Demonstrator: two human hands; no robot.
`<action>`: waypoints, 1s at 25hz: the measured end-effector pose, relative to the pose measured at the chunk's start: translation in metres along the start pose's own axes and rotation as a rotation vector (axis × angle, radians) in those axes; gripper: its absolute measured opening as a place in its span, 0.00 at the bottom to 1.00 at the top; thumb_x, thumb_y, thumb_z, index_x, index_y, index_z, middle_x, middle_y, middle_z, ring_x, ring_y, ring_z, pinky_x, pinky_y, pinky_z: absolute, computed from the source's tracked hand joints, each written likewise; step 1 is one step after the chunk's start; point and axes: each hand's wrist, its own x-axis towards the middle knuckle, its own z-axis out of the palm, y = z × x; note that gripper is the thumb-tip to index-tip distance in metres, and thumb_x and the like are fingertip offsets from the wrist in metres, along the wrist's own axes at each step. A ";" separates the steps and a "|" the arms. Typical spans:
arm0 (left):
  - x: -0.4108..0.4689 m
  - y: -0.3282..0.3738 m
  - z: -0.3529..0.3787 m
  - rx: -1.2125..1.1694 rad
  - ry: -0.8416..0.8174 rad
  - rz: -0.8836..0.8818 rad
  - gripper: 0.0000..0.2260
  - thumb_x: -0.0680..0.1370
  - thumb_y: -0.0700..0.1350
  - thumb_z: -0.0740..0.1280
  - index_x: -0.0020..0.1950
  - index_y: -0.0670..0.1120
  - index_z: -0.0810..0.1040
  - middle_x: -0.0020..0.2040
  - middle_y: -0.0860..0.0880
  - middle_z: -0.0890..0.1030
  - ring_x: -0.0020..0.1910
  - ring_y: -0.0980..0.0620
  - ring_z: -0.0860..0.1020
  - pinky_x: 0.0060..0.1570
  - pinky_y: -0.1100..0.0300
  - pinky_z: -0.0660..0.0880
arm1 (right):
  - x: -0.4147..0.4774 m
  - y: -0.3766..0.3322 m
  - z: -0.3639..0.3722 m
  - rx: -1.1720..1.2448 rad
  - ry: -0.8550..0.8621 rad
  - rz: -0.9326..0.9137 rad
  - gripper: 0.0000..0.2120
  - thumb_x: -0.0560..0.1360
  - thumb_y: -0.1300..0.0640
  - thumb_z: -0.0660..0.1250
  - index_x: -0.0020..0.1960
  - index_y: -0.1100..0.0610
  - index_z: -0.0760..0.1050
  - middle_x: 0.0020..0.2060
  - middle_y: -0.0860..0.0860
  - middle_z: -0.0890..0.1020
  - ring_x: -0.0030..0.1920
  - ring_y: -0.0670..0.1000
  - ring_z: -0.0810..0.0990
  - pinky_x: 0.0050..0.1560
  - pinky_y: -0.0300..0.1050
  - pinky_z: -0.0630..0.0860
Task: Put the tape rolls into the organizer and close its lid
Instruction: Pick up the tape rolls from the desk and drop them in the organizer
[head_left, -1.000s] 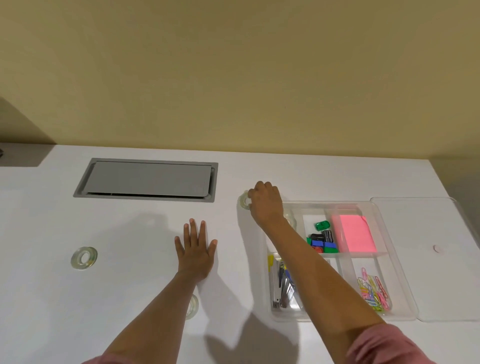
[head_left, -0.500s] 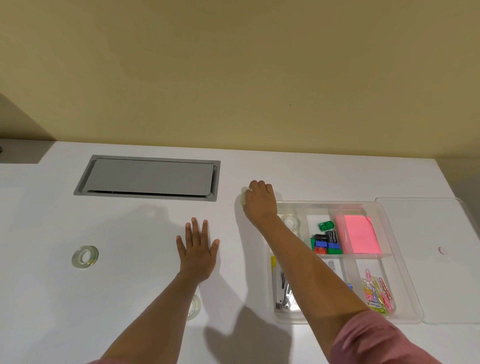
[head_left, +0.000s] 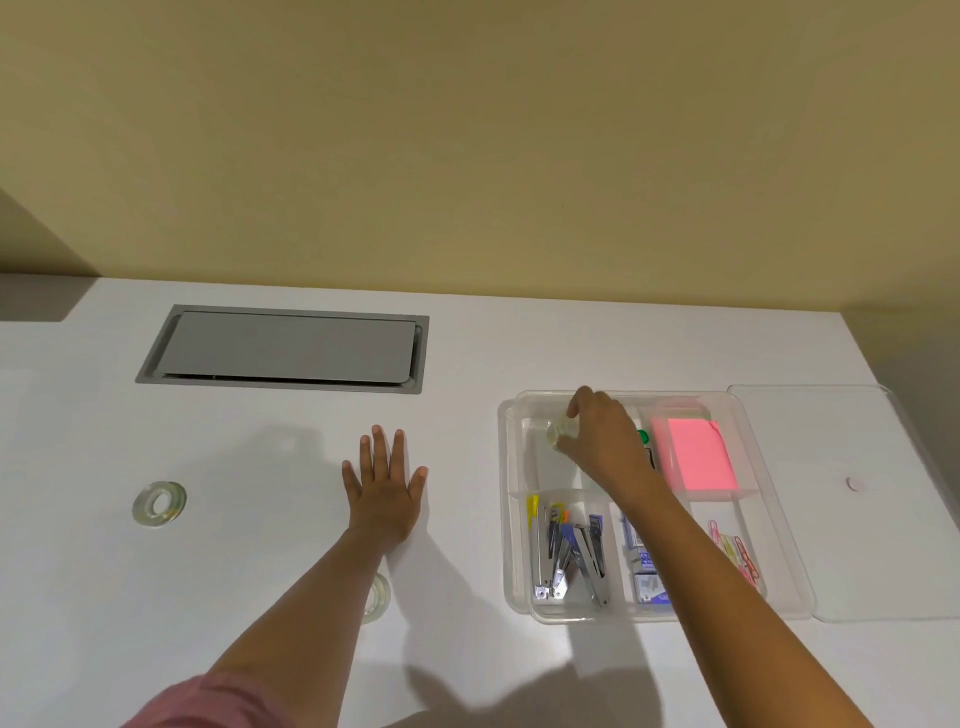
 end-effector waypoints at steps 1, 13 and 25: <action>0.000 0.000 0.000 -0.002 -0.002 0.000 0.28 0.82 0.57 0.45 0.77 0.50 0.36 0.79 0.45 0.36 0.78 0.46 0.38 0.75 0.44 0.39 | -0.007 0.004 0.006 -0.050 -0.042 -0.025 0.16 0.73 0.60 0.68 0.58 0.63 0.71 0.54 0.59 0.77 0.55 0.58 0.75 0.50 0.47 0.73; 0.001 -0.001 -0.001 -0.004 0.001 -0.001 0.29 0.82 0.57 0.46 0.78 0.50 0.37 0.79 0.45 0.38 0.78 0.46 0.39 0.75 0.43 0.40 | 0.000 0.013 0.043 -0.427 -0.059 -0.172 0.19 0.75 0.66 0.61 0.64 0.58 0.68 0.60 0.54 0.76 0.60 0.54 0.75 0.64 0.46 0.67; 0.001 -0.002 -0.001 -0.016 0.006 0.017 0.29 0.82 0.58 0.46 0.78 0.50 0.38 0.79 0.45 0.38 0.79 0.46 0.40 0.75 0.44 0.40 | -0.003 0.013 0.041 -0.392 -0.043 -0.131 0.22 0.75 0.65 0.61 0.68 0.57 0.65 0.64 0.54 0.72 0.64 0.54 0.71 0.67 0.47 0.64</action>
